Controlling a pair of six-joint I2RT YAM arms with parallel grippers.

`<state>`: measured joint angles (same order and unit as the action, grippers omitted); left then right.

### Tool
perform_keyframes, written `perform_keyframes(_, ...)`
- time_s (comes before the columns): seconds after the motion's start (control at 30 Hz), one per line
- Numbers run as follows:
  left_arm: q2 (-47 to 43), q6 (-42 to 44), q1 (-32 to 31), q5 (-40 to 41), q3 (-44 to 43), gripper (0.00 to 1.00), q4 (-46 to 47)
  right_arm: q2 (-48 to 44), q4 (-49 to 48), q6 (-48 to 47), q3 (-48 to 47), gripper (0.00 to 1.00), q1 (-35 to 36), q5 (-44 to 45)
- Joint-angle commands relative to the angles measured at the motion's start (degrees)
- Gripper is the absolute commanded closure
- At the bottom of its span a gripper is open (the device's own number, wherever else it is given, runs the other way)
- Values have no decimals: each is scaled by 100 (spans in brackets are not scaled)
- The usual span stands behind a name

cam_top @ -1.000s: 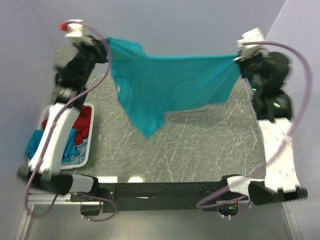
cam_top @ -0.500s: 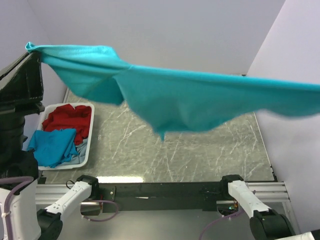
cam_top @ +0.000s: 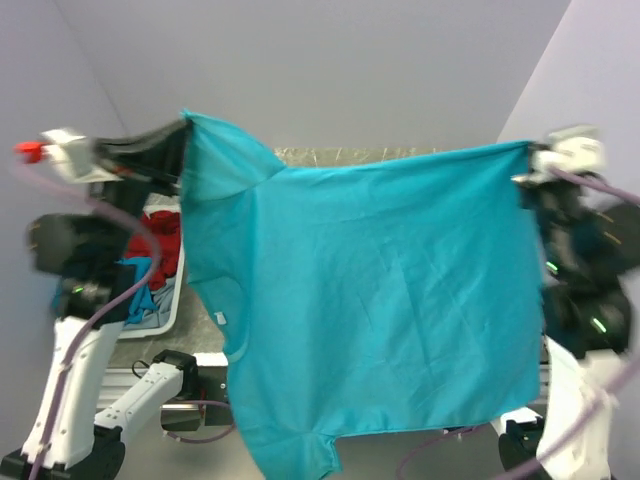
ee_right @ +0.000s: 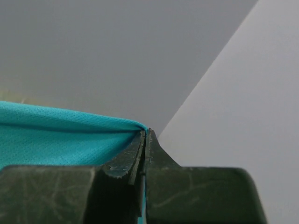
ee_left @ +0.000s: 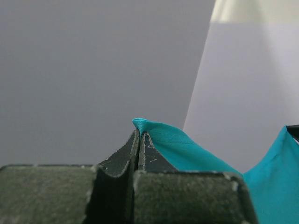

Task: Fold and stack the t-shirts
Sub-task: Flatten the tshirt out

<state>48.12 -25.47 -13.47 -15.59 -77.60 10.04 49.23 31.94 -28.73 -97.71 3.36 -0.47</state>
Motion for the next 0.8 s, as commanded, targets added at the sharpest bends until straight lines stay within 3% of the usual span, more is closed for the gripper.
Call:
perform_keyframes(0.0,57,201,20,250,1113,100,163,-2,-705,271,1573,100,-28,-75)
perform_keyframes(0.13,836,376,20,416,2134,100,507,314,-1558,237,3124,100,-28,-497)
perform_keyframes(0.2,1382,456,29,495,2406,100,621,928,-2136,132,3712,100,-37,-603)
perform_keyframes(0.27,2523,369,99,488,2234,100,727,1911,-2498,70,3838,100,-28,-700)
perform_keyframes(0.33,3898,324,135,400,1865,100,535,2754,-2711,-9,3550,100,-19,-727)
perform_keyframes(0.37,4368,420,143,234,1280,100,368,3655,-2711,-1,3331,100,-28,-700)
perform_keyframes(0.43,5552,578,143,293,705,100,201,4547,-2422,-10,2392,100,-19,-604)
perform_keyframes(0.53,6627,657,187,539,-297,100,-194,6085,-2009,8,1257,100,7,-384)
perform_keyframes(0.77,8002,895,293,812,-2537,100,-1372,7293,-1744,69,-141,100,60,38)
